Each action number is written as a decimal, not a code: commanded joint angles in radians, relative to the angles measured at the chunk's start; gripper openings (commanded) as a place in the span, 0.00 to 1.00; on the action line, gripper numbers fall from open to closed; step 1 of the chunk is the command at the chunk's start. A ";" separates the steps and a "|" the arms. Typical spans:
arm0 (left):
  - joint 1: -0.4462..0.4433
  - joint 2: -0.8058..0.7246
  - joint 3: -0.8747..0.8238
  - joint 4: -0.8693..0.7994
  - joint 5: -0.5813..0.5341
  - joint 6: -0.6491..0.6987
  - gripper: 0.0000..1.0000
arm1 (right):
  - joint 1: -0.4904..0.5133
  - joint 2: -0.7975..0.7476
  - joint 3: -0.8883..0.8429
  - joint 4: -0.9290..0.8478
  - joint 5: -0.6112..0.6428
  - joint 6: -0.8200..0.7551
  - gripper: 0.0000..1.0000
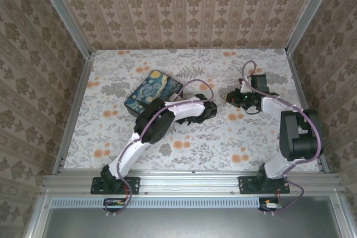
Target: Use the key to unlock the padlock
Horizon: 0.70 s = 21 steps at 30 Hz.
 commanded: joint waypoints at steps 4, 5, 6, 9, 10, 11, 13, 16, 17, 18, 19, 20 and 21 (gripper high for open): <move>0.012 -0.116 -0.070 -0.047 -0.068 0.033 0.13 | 0.009 0.000 0.016 -0.006 -0.012 -0.027 0.00; 0.013 -0.128 -0.082 -0.041 -0.065 0.046 0.13 | 0.010 -0.001 0.015 -0.007 -0.013 -0.029 0.00; 0.013 -0.140 -0.092 -0.037 -0.061 0.060 0.12 | 0.011 -0.002 0.015 -0.008 -0.013 -0.028 0.00; 0.009 -0.185 -0.142 -0.015 -0.052 0.083 0.07 | 0.011 -0.009 0.013 -0.011 -0.008 -0.030 0.00; 0.010 -0.199 -0.157 -0.005 -0.047 0.094 0.07 | 0.012 -0.009 0.012 -0.010 -0.008 -0.029 0.00; 0.010 -0.214 -0.173 0.004 -0.042 0.107 0.06 | 0.012 -0.009 0.012 -0.009 -0.008 -0.029 0.00; 0.009 -0.244 -0.191 0.026 -0.023 0.163 0.05 | 0.014 -0.009 0.011 -0.014 -0.010 -0.028 0.00; 0.008 -0.308 -0.223 0.062 0.027 0.248 0.05 | 0.018 -0.017 0.007 -0.025 -0.008 -0.038 0.00; 0.011 -0.340 -0.243 0.086 0.056 0.291 0.04 | 0.020 -0.022 0.006 -0.033 -0.007 -0.042 0.00; 0.013 -0.371 -0.260 0.110 0.084 0.335 0.04 | 0.021 -0.029 0.003 -0.040 -0.007 -0.047 0.00; 0.018 -0.395 -0.271 0.121 0.108 0.366 0.04 | 0.024 -0.035 0.001 -0.046 -0.006 -0.051 0.00; 0.024 -0.423 -0.281 0.122 0.140 0.396 0.04 | 0.024 -0.043 -0.001 -0.057 -0.004 -0.057 0.00; 0.031 -0.450 -0.290 0.121 0.166 0.423 0.03 | 0.026 -0.051 -0.003 -0.067 0.002 -0.062 0.00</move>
